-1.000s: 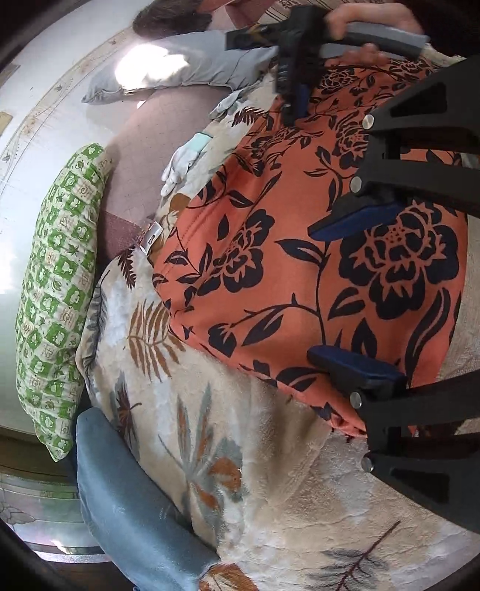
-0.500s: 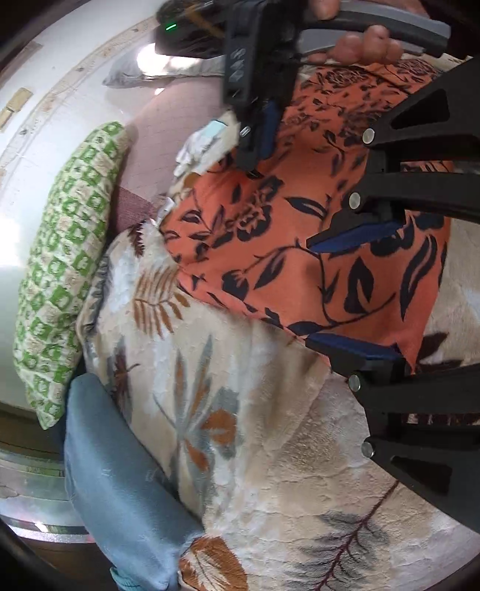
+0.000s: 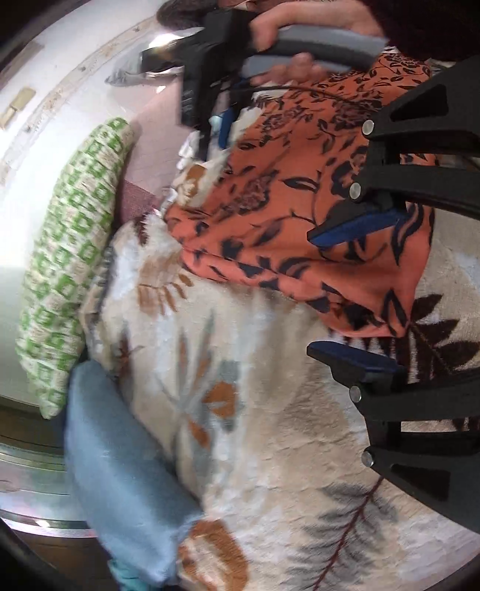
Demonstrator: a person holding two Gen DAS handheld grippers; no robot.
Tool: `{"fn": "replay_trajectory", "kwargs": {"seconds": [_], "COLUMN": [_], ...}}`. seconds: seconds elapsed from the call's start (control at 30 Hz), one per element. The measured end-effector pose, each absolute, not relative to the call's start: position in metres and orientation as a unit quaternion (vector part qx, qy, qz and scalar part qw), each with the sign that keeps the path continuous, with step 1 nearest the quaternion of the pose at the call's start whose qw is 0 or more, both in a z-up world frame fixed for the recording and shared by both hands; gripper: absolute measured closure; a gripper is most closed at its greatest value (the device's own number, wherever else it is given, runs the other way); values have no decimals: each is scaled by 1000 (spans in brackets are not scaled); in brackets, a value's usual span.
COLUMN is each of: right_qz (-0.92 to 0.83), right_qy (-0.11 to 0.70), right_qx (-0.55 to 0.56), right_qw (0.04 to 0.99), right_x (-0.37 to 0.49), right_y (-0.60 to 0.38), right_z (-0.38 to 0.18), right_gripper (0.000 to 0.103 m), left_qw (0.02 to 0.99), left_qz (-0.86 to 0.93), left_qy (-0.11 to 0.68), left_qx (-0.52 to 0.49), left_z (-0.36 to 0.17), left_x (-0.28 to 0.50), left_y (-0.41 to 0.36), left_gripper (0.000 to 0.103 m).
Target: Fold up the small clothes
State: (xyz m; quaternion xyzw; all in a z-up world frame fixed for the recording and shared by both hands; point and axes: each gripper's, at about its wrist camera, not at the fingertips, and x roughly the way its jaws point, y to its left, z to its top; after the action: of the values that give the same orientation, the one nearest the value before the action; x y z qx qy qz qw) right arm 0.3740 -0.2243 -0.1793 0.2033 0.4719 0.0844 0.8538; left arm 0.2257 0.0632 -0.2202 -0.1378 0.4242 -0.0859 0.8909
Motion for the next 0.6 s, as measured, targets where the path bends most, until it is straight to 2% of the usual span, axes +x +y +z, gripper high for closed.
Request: {"fn": "replay_trajectory", "kwargs": {"seconds": [0.1, 0.3, 0.47, 0.53, 0.6], "right_qz": [81, 35, -29, -24, -9], "right_qy": [482, 499, 536, 529, 510], "right_qx": [193, 202, 202, 222, 256], "right_qw": [851, 842, 819, 819, 821], "right_x": [340, 238, 173, 153, 138], "right_y": [-249, -327, -374, -390, -404], "right_z": [-171, -171, -210, -224, -229], "right_gripper": [65, 65, 65, 65, 65], "left_qw": [914, 882, 882, 879, 880], "left_qz": [-86, -61, -57, -59, -65], "left_qy": [383, 464, 467, 473, 470], "left_qx": [-102, -50, -24, -20, -12], "left_z": [-204, -236, -239, -244, -246], "left_x": [223, 245, 237, 236, 232], "left_y": [50, 24, 24, 30, 34], "left_gripper": [47, 47, 45, 38, 36]}}
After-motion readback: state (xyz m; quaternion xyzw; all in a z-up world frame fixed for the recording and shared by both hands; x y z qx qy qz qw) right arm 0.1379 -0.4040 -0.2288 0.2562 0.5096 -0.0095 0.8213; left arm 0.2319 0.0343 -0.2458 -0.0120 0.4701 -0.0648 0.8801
